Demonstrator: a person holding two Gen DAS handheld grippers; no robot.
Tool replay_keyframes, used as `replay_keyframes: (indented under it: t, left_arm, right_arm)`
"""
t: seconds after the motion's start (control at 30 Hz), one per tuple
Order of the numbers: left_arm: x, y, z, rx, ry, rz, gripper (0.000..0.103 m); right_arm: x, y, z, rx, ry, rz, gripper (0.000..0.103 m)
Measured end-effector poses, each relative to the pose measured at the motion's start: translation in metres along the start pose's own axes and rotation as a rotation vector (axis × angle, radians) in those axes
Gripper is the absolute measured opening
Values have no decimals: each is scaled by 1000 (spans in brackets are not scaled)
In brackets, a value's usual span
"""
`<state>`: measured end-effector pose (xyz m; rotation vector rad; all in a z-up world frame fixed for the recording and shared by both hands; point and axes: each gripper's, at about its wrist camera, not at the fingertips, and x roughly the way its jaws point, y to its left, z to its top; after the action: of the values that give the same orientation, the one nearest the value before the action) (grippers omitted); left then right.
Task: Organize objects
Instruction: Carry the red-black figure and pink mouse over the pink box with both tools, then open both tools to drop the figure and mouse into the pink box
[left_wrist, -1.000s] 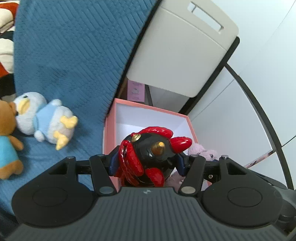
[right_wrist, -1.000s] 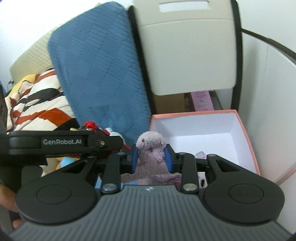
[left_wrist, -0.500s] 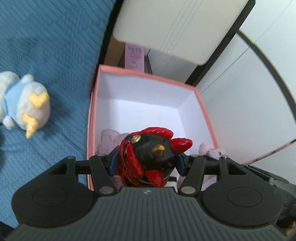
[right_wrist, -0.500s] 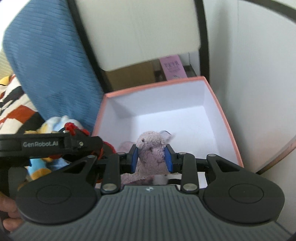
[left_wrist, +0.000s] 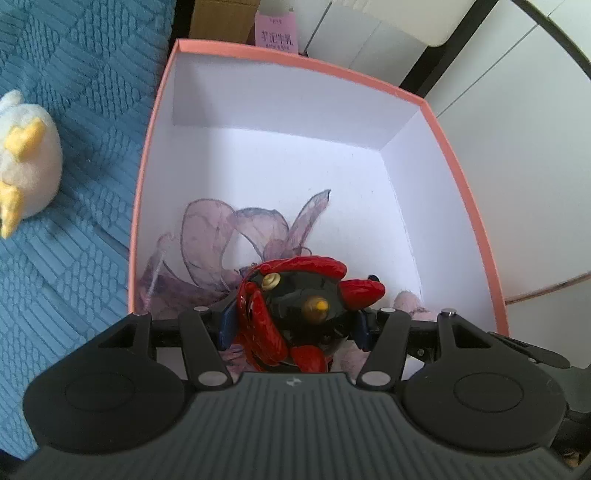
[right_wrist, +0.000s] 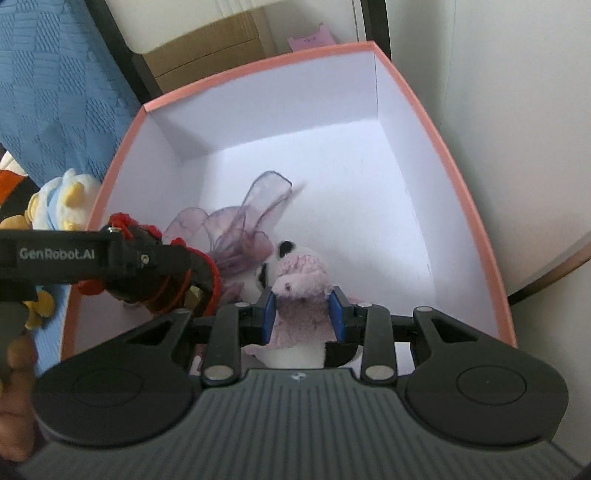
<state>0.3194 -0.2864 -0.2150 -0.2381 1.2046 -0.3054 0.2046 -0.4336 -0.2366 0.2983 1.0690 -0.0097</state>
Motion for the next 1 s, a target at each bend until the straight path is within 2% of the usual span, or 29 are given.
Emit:
replay_keyframes:
  t: [0.23,0.33,0.47,0.5,0.73,1.0]
  left_arm:
    - [9,0,1,-9,19,4,64]
    - [10,-1,1,-5,39,4,65]
    - [2,-3,-1,3,29,-11,68]
    - [-2,-2,0,1,21,-22,69]
    - [-43,-2,1,8,-50,-50,71]
    - [-107,-5,-5,25,-146,-71,71]
  right_arm:
    - [5,-4,2,5,23,-5,34]
    - [3,-6,4,8,32,-10,39]
    - [-5,-10,8,44,15,0,77]
    - [-7,-10,9,47,7,-9,82]
    - [-43,-1,16,44,-67,-25,82]
    - [-101,28,20,9,-181,15,82]
